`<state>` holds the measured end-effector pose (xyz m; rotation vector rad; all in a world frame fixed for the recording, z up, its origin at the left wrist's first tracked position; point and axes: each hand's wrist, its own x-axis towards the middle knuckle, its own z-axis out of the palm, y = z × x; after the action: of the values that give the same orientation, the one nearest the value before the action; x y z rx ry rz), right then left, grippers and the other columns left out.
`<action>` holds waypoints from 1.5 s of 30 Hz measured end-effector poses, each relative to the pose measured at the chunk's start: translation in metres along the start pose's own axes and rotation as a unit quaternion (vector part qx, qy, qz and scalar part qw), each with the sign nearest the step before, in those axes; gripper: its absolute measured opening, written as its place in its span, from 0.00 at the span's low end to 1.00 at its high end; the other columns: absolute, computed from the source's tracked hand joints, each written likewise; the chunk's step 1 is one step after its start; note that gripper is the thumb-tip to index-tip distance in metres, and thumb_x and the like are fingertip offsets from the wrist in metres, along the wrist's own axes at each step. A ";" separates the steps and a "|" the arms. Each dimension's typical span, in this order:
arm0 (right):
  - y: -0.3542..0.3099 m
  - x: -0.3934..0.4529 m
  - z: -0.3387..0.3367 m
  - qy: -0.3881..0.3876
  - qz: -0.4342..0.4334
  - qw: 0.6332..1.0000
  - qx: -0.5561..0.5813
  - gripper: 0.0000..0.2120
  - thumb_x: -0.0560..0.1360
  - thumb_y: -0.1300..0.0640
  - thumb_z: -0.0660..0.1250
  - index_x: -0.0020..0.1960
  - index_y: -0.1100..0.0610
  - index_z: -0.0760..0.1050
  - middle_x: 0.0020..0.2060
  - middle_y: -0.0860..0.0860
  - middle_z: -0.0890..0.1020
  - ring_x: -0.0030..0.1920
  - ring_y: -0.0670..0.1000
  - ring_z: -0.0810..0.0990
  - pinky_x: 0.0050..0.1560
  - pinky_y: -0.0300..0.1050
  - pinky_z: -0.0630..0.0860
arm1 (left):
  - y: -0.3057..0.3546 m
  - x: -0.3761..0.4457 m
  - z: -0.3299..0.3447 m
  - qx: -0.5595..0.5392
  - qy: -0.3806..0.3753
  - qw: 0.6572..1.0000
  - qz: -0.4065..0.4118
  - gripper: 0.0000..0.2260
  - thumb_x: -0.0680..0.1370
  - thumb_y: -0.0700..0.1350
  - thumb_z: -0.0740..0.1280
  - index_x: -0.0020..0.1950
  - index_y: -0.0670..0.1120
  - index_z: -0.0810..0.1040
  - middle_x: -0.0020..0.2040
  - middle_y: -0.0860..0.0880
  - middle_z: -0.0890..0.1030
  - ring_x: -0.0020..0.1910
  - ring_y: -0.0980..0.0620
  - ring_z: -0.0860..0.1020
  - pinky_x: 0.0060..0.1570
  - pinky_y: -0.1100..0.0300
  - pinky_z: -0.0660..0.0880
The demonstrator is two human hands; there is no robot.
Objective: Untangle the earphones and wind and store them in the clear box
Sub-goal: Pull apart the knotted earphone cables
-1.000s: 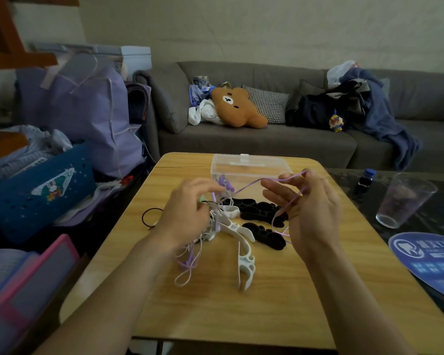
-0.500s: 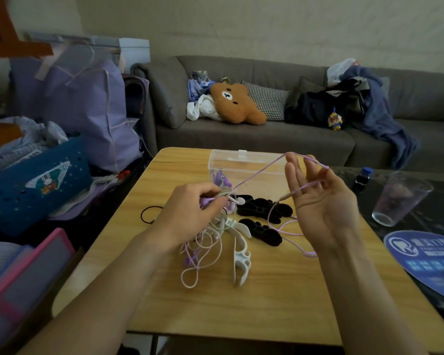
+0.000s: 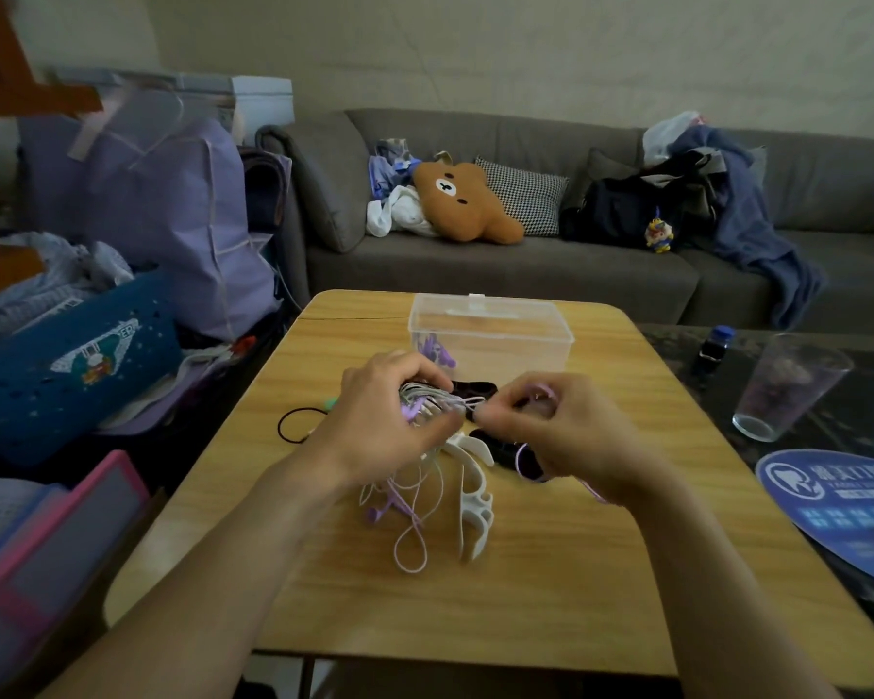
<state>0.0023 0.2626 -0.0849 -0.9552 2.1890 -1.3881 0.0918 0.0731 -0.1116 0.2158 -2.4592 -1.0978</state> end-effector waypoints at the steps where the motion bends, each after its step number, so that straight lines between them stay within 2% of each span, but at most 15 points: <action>1: 0.000 0.000 0.001 -0.024 0.000 0.998 -0.051 0.13 0.67 0.43 0.76 0.44 0.51 0.83 0.30 0.49 0.82 0.28 0.50 0.77 0.31 0.43 0.75 | 0.001 -0.001 0.000 0.011 -0.008 1.000 0.012 0.13 0.71 0.52 0.77 0.52 0.58 0.78 0.50 0.64 0.76 0.56 0.60 0.74 0.59 0.44 0.74; 4: 0.006 0.001 0.003 0.009 -0.025 0.996 -0.081 0.06 0.72 0.48 0.75 0.42 0.50 0.84 0.33 0.52 0.84 0.34 0.52 0.80 0.36 0.48 0.77 | 0.004 -0.003 -0.002 -0.006 -0.049 0.999 0.014 0.12 0.71 0.51 0.72 0.53 0.58 0.78 0.51 0.67 0.74 0.59 0.60 0.71 0.64 0.42 0.70; 5: 0.007 0.002 0.002 0.034 -0.037 0.997 -0.054 0.06 0.74 0.50 0.74 0.43 0.52 0.84 0.32 0.52 0.84 0.33 0.50 0.79 0.34 0.45 0.76 | 0.007 -0.004 -0.005 -0.047 -0.063 0.997 -0.005 0.12 0.70 0.51 0.69 0.53 0.59 0.79 0.52 0.66 0.74 0.60 0.57 0.72 0.64 0.41 0.70; 7: 0.009 0.002 0.000 0.079 -0.055 0.995 0.027 0.05 0.77 0.56 0.71 0.45 0.57 0.84 0.28 0.46 0.82 0.29 0.40 0.78 0.31 0.34 0.72 | 0.010 -0.002 -0.006 -0.146 -0.082 0.985 -0.046 0.13 0.71 0.49 0.68 0.54 0.58 0.82 0.57 0.57 0.77 0.60 0.48 0.76 0.60 0.40 0.75; 9: 0.009 0.002 0.000 0.100 -0.061 0.990 0.073 0.05 0.78 0.60 0.69 0.48 0.61 0.83 0.26 0.42 0.81 0.27 0.38 0.78 0.30 0.29 0.71 | 0.011 -0.002 -0.005 -0.164 -0.086 0.982 -0.046 0.11 0.77 0.43 0.70 0.57 0.55 0.82 0.55 0.51 0.82 0.53 0.51 0.82 0.50 0.52 0.81; 12: 0.014 0.006 0.002 0.113 -0.061 0.989 0.079 0.06 0.79 0.58 0.69 0.51 0.55 0.85 0.38 0.46 0.87 0.40 0.43 0.85 0.39 0.33 0.76 | 0.014 -0.005 -0.003 -0.104 -0.085 0.991 -0.020 0.17 0.74 0.43 0.76 0.60 0.57 0.79 0.54 0.57 0.82 0.50 0.63 0.81 0.45 0.66 0.79; 15: 0.013 0.007 0.005 0.116 -0.058 0.987 0.093 0.05 0.78 0.58 0.69 0.50 0.53 0.85 0.42 0.46 0.88 0.44 0.44 0.86 0.40 0.33 0.78 | 0.011 -0.005 -0.003 -0.075 -0.066 0.995 -0.024 0.23 0.66 0.50 0.81 0.59 0.56 0.79 0.50 0.56 0.83 0.48 0.62 0.82 0.49 0.61 0.81; 19: 0.011 0.007 0.009 0.104 -0.066 0.988 0.088 0.05 0.78 0.58 0.70 0.49 0.53 0.84 0.42 0.45 0.87 0.44 0.42 0.86 0.42 0.32 0.78 | 0.009 -0.003 -0.002 -0.047 -0.034 0.998 -0.023 0.28 0.60 0.53 0.83 0.57 0.56 0.78 0.47 0.54 0.84 0.45 0.60 0.83 0.48 0.55 0.82; 22: 0.010 0.007 0.011 0.127 -0.078 0.983 0.110 0.05 0.78 0.58 0.69 0.49 0.56 0.85 0.40 0.47 0.87 0.40 0.42 0.85 0.40 0.32 0.77 | 0.008 -0.004 -0.001 -0.019 0.005 1.000 0.001 0.23 0.67 0.51 0.80 0.59 0.58 0.75 0.48 0.56 0.82 0.47 0.60 0.81 0.47 0.54 0.81; 27: 0.010 0.008 0.012 0.140 -0.063 0.972 0.178 0.08 0.80 0.61 0.66 0.45 0.60 0.82 0.23 0.44 0.78 0.25 0.40 0.75 0.29 0.32 0.70 | 0.007 -0.003 -0.002 0.033 0.025 0.998 0.045 0.13 0.74 0.49 0.75 0.56 0.56 0.78 0.56 0.59 0.76 0.55 0.59 0.76 0.51 0.65 0.74; 29: 0.008 0.008 0.016 0.133 -0.055 0.974 0.175 0.08 0.80 0.58 0.66 0.46 0.58 0.81 0.27 0.44 0.78 0.29 0.42 0.75 0.30 0.37 0.71 | 0.006 -0.002 0.000 0.056 0.025 0.996 0.059 0.12 0.75 0.48 0.74 0.57 0.52 0.80 0.56 0.58 0.76 0.57 0.58 0.75 0.54 0.64 0.73; 32: 0.007 0.011 0.022 0.140 -0.048 0.968 0.203 0.07 0.81 0.57 0.66 0.47 0.57 0.80 0.38 0.54 0.81 0.37 0.48 0.80 0.33 0.41 0.77 | 0.006 0.000 0.004 0.131 0.084 0.982 0.107 0.11 0.73 0.46 0.76 0.54 0.49 0.81 0.54 0.55 0.75 0.59 0.55 0.70 0.61 0.59 0.69; 34: 0.007 0.013 0.026 0.146 -0.041 0.963 0.223 0.07 0.82 0.57 0.65 0.48 0.57 0.79 0.40 0.56 0.82 0.39 0.51 0.82 0.34 0.43 0.79 | 0.006 0.001 0.004 0.151 0.111 0.973 0.134 0.10 0.70 0.46 0.77 0.50 0.49 0.81 0.50 0.54 0.74 0.56 0.54 0.69 0.57 0.61 0.68; 39: 0.007 0.010 0.027 0.131 -0.047 0.971 0.197 0.06 0.81 0.56 0.66 0.50 0.57 0.81 0.43 0.58 0.85 0.41 0.53 0.84 0.35 0.43 0.79 | 0.010 -0.002 0.002 0.095 0.059 0.982 0.151 0.05 0.72 0.43 0.76 0.44 0.48 0.81 0.39 0.55 0.79 0.41 0.58 0.76 0.42 0.60 0.73; 45: 0.004 0.009 0.027 0.145 -0.036 0.960 0.236 0.06 0.80 0.59 0.67 0.47 0.58 0.81 0.41 0.58 0.86 0.42 0.54 0.86 0.35 0.45 0.81 | 0.013 -0.003 0.002 0.043 0.065 0.991 0.105 0.03 0.77 0.45 0.71 0.49 0.48 0.80 0.40 0.56 0.82 0.38 0.59 0.81 0.38 0.56 0.79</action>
<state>0.0114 0.2399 -0.1001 -0.6923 1.8762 -2.0721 0.0943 0.0839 -0.1042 0.0514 -2.3541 -0.8622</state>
